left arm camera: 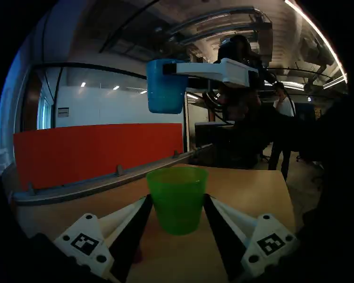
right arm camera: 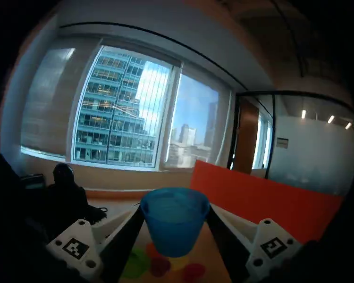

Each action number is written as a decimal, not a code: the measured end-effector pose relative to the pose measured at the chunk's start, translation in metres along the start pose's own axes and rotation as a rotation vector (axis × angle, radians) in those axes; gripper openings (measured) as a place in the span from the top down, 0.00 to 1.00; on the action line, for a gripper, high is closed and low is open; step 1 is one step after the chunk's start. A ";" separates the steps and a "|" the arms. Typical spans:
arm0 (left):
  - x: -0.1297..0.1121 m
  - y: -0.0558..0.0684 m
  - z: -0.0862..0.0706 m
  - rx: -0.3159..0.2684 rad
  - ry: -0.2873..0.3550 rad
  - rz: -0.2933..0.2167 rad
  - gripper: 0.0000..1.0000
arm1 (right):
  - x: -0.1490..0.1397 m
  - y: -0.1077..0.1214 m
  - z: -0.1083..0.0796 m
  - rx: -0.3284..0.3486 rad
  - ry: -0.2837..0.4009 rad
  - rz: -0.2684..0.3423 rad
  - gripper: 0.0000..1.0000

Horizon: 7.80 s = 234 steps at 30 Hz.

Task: Pour water

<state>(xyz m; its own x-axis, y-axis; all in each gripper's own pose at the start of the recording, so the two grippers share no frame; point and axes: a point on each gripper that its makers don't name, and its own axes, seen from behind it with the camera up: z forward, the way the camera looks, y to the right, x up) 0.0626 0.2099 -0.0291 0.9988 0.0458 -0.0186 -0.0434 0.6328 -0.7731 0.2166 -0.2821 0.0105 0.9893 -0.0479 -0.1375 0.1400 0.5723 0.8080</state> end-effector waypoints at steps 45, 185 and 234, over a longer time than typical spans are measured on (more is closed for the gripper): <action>-0.032 -0.006 -0.004 -0.002 -0.081 -0.007 0.21 | -0.110 0.003 -0.029 0.006 -0.158 0.107 0.09; -0.195 -0.003 -0.019 -0.135 -0.603 0.120 0.22 | -0.356 -0.041 -0.065 0.050 -0.617 0.160 0.08; -0.205 -0.008 -0.020 -0.109 -0.650 0.118 0.20 | -0.368 -0.044 -0.088 0.018 -0.674 0.105 0.00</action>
<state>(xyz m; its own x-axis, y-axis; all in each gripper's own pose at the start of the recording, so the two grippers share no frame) -0.1415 0.1802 -0.0319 0.7685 0.5878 0.2526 -0.1145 0.5148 -0.8496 -0.1570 -0.2176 -0.0252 0.8055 -0.4959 0.3245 0.0369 0.5886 0.8076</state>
